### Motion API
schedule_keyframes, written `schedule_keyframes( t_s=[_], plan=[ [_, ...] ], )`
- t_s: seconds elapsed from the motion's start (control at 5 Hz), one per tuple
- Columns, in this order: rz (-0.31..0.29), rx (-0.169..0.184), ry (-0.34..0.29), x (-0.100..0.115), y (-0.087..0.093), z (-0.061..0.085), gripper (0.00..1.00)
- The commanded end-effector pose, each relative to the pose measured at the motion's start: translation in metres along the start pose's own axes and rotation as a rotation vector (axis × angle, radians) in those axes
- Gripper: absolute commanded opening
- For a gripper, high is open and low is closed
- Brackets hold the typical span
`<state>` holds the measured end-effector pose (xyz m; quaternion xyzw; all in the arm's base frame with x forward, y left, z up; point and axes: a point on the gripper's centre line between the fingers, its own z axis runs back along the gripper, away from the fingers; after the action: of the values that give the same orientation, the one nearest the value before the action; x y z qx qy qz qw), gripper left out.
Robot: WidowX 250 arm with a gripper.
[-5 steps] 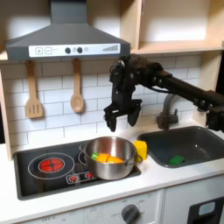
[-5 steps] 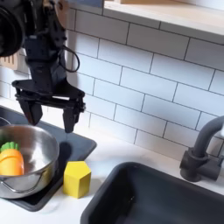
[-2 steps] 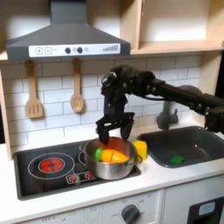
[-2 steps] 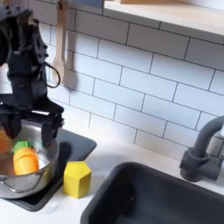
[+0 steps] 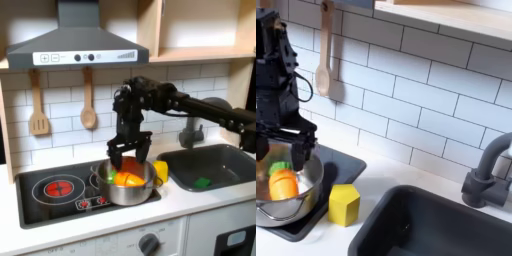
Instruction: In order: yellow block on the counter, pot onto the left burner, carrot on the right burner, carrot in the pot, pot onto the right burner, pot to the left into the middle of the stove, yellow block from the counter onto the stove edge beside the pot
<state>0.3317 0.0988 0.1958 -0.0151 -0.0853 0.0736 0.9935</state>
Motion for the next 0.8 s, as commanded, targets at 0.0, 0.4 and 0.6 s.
schedule_keyframes(
  t_s=[0.0,0.4,0.6],
  plan=[
    [-0.007,0.032,0.046,-0.01,0.008,-0.02,1.0],
    [0.006,0.059,0.062,-0.01,0.016,-0.027,1.0],
    [0.035,0.057,0.072,0.0,0.02,-0.032,1.0]
  ],
)
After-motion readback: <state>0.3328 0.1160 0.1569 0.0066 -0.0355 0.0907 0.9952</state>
